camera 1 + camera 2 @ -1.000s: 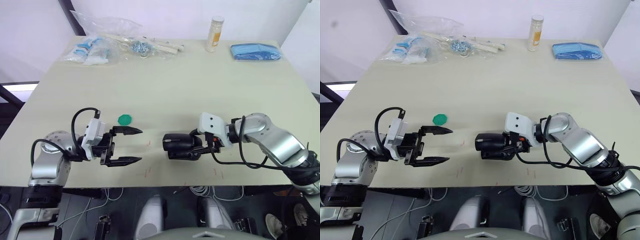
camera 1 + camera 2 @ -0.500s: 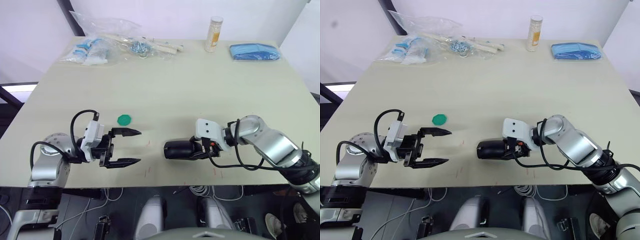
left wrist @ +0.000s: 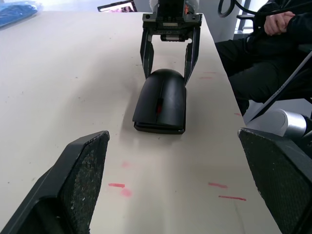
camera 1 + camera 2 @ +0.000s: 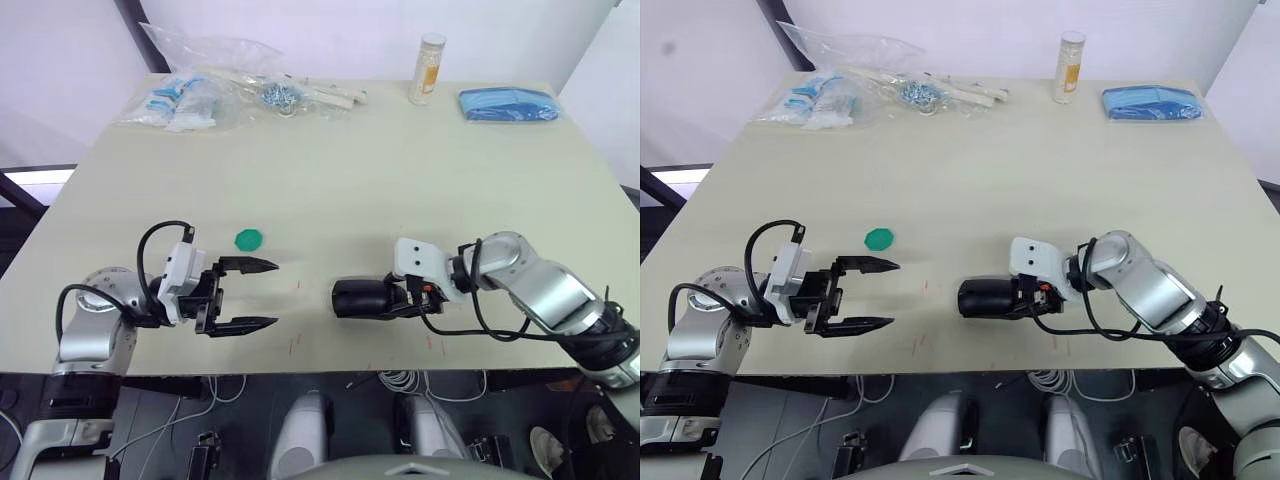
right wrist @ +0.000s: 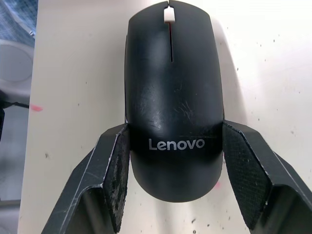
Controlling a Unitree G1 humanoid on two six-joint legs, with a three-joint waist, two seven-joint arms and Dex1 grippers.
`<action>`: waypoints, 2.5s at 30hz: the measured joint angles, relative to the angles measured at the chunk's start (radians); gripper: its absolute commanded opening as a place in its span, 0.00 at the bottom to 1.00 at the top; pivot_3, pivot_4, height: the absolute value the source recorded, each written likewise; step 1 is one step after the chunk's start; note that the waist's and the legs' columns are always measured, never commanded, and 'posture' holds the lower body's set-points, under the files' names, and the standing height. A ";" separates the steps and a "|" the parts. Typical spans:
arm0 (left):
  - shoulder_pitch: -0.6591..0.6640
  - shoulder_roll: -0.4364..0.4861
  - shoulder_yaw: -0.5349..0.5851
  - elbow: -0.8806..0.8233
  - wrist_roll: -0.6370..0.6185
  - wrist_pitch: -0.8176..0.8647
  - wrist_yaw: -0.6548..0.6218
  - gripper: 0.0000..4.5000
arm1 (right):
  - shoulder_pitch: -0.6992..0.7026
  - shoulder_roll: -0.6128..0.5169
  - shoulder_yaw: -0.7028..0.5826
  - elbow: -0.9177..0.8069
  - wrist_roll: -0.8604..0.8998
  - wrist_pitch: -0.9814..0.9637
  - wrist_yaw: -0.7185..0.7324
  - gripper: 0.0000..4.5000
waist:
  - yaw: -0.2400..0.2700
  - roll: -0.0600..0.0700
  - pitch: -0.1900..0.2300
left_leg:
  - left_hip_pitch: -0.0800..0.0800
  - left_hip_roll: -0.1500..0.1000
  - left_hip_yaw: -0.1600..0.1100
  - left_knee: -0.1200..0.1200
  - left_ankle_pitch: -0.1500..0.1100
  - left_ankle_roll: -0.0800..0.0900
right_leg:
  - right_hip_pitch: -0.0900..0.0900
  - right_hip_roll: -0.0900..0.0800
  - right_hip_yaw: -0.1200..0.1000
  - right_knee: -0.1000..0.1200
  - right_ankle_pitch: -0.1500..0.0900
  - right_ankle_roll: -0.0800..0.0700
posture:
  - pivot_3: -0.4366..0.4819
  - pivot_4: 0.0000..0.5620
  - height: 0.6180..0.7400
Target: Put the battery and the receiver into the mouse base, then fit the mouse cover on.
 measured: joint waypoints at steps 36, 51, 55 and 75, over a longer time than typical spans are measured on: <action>0.002 -0.001 -0.003 -0.003 0.002 -0.012 -0.001 1.00 | 0.012 0.063 -0.077 0.013 0.008 -0.045 -0.005 0.98 | -0.001 0.000 0.000 | 0.001 0.000 -0.001 0.001 0.001 -0.002 | -0.001 0.000 -0.002 0.007 0.000 0.000 | 0.48 0.27 1.00; 0.006 -0.001 -0.022 -0.004 0.003 -0.012 -0.001 1.00 | 0.005 0.259 -0.079 0.038 0.030 -0.089 -0.087 0.25 | -0.003 -0.001 0.000 | 0.001 0.000 -0.002 0.001 0.002 -0.003 | -0.001 0.001 -0.002 0.010 0.000 0.000 | 0.48 0.27 1.00; 0.009 -0.001 -0.022 -0.016 0.003 -0.011 0.000 1.00 | -0.033 0.291 -0.026 0.080 -0.003 -0.082 -0.098 0.25 | -0.004 0.000 0.000 | 0.001 0.000 -0.002 0.001 0.003 -0.004 | -0.001 0.001 -0.002 0.010 0.000 0.000 | 0.48 0.27 1.00; 0.047 -0.001 -0.021 -0.063 0.003 0.000 0.012 1.00 | -0.067 0.315 0.066 0.136 -0.076 0.005 -0.108 0.25 | 0.001 0.000 -0.001 | 0.001 0.000 -0.004 0.001 0.003 -0.005 | -0.001 0.000 -0.004 0.010 0.000 0.000 | 0.48 0.27 1.00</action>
